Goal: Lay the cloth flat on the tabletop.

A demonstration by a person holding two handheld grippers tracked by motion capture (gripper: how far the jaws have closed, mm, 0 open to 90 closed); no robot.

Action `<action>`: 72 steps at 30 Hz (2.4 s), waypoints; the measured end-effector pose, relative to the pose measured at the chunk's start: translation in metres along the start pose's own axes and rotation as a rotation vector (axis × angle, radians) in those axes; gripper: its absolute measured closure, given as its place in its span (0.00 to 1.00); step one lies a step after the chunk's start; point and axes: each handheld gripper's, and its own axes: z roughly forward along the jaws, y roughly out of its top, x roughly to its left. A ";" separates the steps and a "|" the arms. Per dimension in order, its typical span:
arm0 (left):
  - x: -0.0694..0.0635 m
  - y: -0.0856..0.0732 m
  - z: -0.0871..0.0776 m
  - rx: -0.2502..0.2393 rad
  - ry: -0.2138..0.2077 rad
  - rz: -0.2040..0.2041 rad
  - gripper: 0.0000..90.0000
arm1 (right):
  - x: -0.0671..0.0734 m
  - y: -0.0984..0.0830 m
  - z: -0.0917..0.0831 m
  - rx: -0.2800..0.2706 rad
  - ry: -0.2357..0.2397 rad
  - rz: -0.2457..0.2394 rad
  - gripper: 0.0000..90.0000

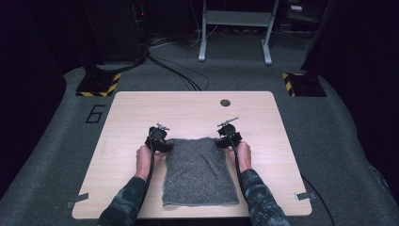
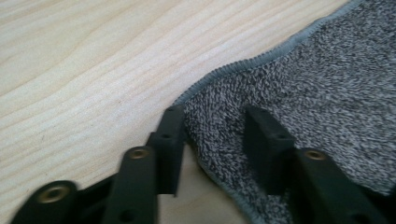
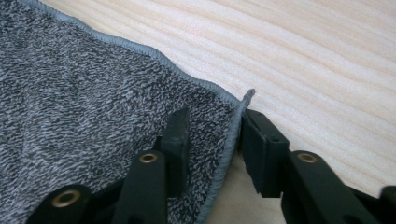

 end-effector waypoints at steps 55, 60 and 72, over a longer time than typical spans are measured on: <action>0.036 0.047 -0.071 -0.160 -0.065 -0.015 0.98 | -0.015 0.027 -0.105 -0.267 0.106 -0.038 0.99; 0.042 0.092 -0.135 -0.335 0.005 0.024 0.98 | -0.022 0.082 -0.151 -0.391 0.044 -0.063 0.99; -0.026 -0.051 -0.104 -0.285 -0.128 0.097 0.80 | 0.011 -0.052 -0.115 -0.371 0.105 -0.109 0.86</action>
